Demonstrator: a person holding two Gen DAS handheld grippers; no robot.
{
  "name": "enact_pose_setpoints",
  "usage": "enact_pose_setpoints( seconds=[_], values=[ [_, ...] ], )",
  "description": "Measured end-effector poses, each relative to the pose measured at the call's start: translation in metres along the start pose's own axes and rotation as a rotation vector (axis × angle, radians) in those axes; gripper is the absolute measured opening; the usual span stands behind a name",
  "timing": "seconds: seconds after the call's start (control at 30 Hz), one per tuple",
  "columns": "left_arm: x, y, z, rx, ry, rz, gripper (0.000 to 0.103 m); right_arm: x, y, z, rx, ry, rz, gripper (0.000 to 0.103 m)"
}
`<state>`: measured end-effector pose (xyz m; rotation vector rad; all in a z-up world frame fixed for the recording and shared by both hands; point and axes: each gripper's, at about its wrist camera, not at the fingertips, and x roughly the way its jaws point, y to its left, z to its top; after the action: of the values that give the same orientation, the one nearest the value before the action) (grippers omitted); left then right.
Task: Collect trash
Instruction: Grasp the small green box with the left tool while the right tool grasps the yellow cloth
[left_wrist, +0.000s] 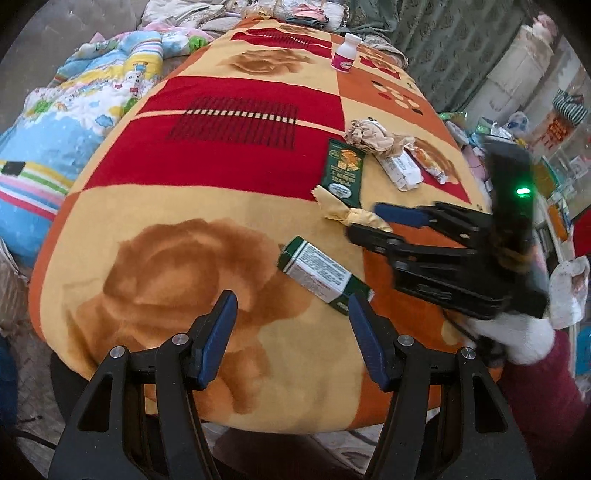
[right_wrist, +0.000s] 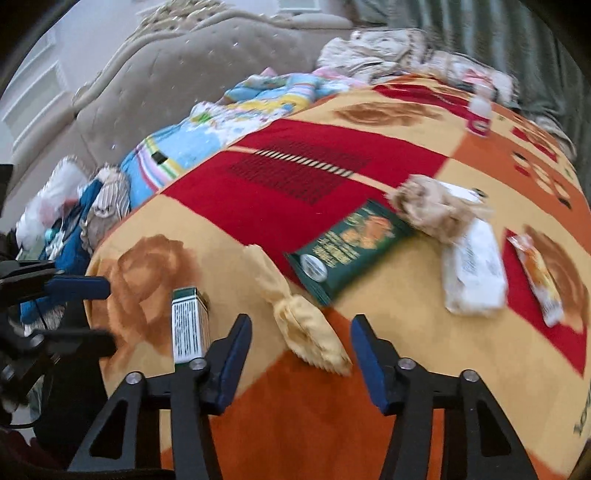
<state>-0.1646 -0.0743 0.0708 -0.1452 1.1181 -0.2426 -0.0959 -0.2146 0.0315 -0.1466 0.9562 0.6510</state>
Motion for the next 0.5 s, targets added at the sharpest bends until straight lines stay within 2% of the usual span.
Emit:
enact_pose_setpoints(
  seconds=[0.03,0.07,0.1,0.17,0.4,0.5],
  values=[
    [0.001,0.000,0.000,-0.010,0.002,-0.010,0.061,0.004,0.001,0.001,-0.016,0.007,-0.004,0.041],
    [0.003,-0.001,0.001,-0.017,0.006,-0.017,0.061,0.009,0.003,0.001,-0.032,0.018,-0.016,0.030],
    [0.005,-0.002,0.001,-0.031,0.010,-0.029,0.061,0.016,0.003,0.000,-0.049,0.041,-0.036,0.025],
    [0.012,-0.002,0.003,-0.061,0.018,-0.046,0.061,0.015,0.003,-0.002,-0.064,0.020,-0.038,0.018],
    [0.038,-0.011,0.013,-0.139,0.001,-0.076,0.061,-0.028,-0.034,-0.032,0.067,-0.040,-0.030,0.017],
    [0.050,-0.015,0.017,-0.164,-0.025,-0.041,0.061,-0.049,-0.048,-0.051,0.126,-0.056,-0.050,0.017]
  ],
)
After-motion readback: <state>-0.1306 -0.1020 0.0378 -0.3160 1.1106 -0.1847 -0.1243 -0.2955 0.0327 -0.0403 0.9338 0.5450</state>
